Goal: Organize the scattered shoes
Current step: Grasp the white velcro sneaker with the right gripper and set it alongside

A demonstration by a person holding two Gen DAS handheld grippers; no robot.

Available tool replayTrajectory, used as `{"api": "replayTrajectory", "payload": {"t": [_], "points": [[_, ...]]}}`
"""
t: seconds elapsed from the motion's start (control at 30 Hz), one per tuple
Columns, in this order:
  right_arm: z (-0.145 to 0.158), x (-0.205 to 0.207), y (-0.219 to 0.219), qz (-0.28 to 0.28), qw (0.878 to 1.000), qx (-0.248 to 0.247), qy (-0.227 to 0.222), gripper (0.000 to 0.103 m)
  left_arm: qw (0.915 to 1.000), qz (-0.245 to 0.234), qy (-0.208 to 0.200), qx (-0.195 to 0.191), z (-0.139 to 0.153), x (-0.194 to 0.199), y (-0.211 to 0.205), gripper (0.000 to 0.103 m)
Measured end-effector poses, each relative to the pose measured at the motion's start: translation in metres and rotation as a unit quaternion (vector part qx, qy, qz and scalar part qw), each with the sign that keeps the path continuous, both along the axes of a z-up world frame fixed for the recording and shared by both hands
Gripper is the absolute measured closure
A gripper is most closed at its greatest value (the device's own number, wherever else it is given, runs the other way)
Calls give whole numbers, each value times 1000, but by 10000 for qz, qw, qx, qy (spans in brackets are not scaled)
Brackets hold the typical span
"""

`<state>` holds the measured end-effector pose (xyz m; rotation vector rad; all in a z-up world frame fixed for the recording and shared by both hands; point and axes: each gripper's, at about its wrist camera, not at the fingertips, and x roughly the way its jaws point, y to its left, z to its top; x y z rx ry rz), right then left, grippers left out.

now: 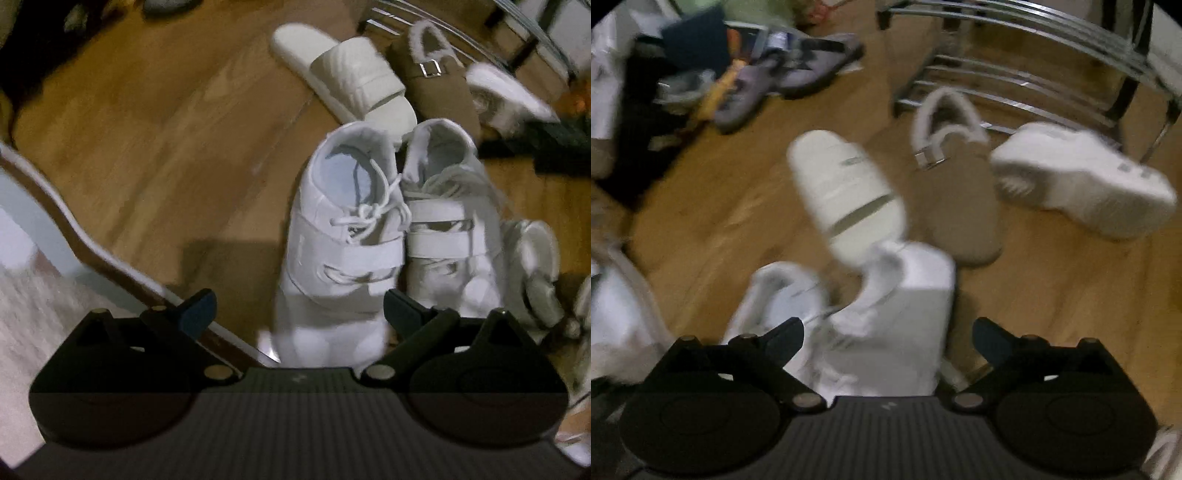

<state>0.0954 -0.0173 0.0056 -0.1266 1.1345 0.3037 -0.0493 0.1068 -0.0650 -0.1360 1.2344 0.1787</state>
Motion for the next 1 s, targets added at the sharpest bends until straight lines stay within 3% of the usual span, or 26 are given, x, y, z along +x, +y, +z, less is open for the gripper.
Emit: {"api": "replayTrajectory", "payload": {"t": [0.13, 0.2, 0.27, 0.4, 0.5, 0.57, 0.67, 0.83, 0.9, 1.0], "points": [[-47, 21, 13, -280, 9979, -146, 567, 7, 9988, -269, 10, 397, 5, -2, -10, 5], [-65, 24, 9, -243, 9962, -79, 832, 8, 9990, -263, -7, 370, 5, -4, -6, 5], [-66, 22, 1, -119, 9975, 24, 696, 11, 9999, -121, 6, 109, 5, -5, 5, 5], [-58, 22, -33, -472, 9906, 916, 900, 21, 9995, 198, 33, -244, 2, -4, 23, 5], [-71, 22, -68, -1117, 9624, 1920, 1567, 26, 9991, 310, 26, -299, 0, -2, 27, 5], [-72, 16, -77, -1224, 9558, 2106, 1645, 26, 9993, 281, 48, -252, -1, 2, 29, 5], [-69, 8, -65, -963, 9647, 1904, 1543, 27, 9997, 223, 51, -25, -1, 9, 30, 5], [-58, -10, -54, -746, 9690, 1877, 1427, 27, 9988, 436, 40, -202, -2, 12, 41, 5], [-54, -17, -50, -671, 9701, 1878, 1383, 33, 9986, 463, 42, -258, -4, 12, 42, 5], [-47, -28, -44, -558, 9717, 1881, 1318, 34, 9984, 462, 87, -308, -9, 12, 42, 5]]}}
